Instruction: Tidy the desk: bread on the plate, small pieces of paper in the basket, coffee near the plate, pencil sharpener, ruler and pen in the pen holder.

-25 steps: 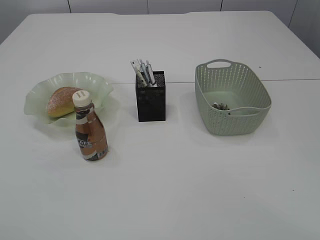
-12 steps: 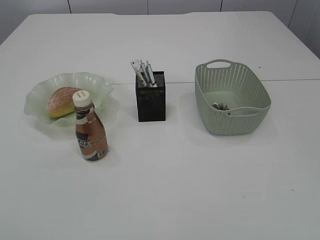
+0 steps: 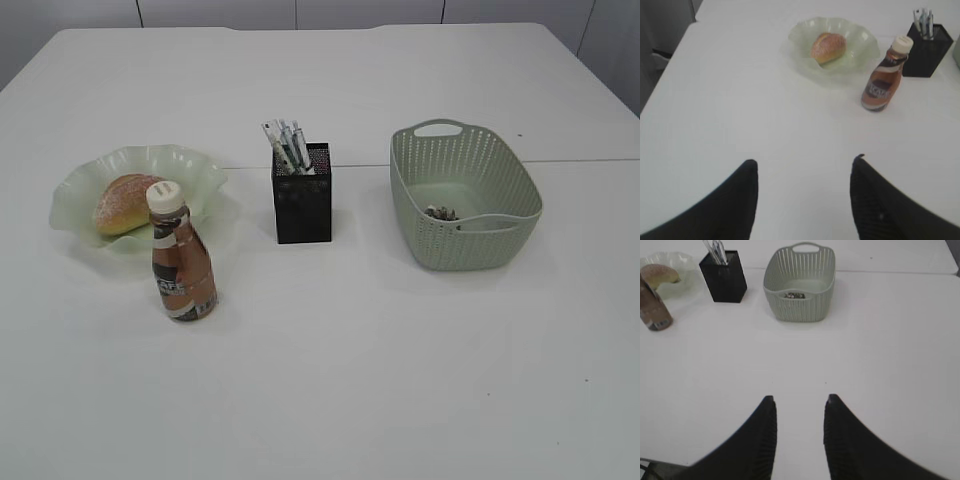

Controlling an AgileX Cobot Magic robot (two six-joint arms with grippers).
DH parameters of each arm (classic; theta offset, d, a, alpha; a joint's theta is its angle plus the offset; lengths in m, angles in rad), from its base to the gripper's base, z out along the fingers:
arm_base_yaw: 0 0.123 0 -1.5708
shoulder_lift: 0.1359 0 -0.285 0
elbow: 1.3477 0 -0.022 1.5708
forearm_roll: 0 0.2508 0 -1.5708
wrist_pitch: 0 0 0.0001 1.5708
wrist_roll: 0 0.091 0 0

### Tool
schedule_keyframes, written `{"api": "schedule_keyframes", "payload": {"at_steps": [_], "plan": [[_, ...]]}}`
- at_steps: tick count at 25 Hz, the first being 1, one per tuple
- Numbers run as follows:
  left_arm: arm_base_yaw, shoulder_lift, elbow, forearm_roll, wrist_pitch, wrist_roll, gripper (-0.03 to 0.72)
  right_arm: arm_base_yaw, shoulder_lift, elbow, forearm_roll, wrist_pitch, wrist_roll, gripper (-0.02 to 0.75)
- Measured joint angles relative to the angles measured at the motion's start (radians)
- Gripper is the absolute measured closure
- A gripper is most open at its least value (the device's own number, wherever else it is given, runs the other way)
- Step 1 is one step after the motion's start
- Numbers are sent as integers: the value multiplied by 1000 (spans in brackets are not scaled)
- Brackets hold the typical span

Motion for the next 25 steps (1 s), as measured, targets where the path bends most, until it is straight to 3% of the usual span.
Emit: {"api": "schedule_keyframes", "payload": {"at_steps": [7, 11, 25], "plan": [[0, 0, 100, -26, -81, 2, 255, 0, 0, 153, 2, 0, 0, 433], [0, 0, 155, -27, -139, 3, 255, 0, 0, 161, -15, 0, 0, 382], [0, 0, 205, -69, -175, 72, 255, 0, 0, 214, -75, -116, 0, 371]]}}
